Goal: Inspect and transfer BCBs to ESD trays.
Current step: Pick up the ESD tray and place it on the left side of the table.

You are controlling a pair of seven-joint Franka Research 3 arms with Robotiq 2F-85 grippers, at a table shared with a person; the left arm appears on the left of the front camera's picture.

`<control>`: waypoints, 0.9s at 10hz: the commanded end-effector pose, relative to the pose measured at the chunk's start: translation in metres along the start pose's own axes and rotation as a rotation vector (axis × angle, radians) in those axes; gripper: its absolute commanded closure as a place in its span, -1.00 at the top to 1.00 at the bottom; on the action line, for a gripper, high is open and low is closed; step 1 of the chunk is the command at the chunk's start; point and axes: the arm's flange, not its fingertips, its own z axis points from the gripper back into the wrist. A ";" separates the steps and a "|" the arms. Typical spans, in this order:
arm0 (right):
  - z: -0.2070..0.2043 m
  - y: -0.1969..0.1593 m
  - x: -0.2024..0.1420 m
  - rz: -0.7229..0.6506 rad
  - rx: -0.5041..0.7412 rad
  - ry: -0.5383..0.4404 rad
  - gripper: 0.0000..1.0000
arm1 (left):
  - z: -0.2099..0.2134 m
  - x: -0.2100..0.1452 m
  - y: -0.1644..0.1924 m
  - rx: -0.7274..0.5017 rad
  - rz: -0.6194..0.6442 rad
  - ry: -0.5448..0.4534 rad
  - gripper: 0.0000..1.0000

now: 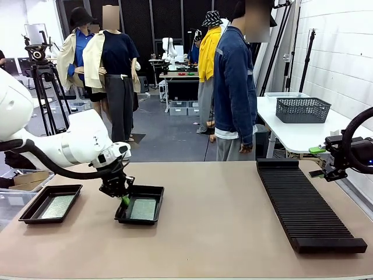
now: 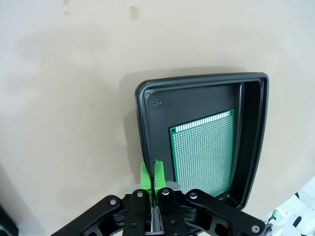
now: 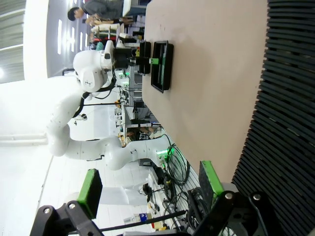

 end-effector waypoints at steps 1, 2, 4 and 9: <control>-0.001 0.001 -0.001 -0.010 -0.005 -0.003 1.00 | 0.005 -0.007 0.025 0.018 0.003 0.014 -1.00; -0.001 0.001 -0.001 -0.010 -0.005 -0.003 1.00 | 0.006 -0.009 0.036 0.055 0.013 -0.002 -1.00; -0.001 0.001 -0.001 -0.010 -0.005 -0.003 1.00 | 0.011 -0.008 0.058 0.064 -0.008 -0.012 -1.00; -0.001 0.001 -0.001 -0.010 -0.005 -0.003 1.00 | 0.024 0.002 0.099 0.057 0.004 0.015 -1.00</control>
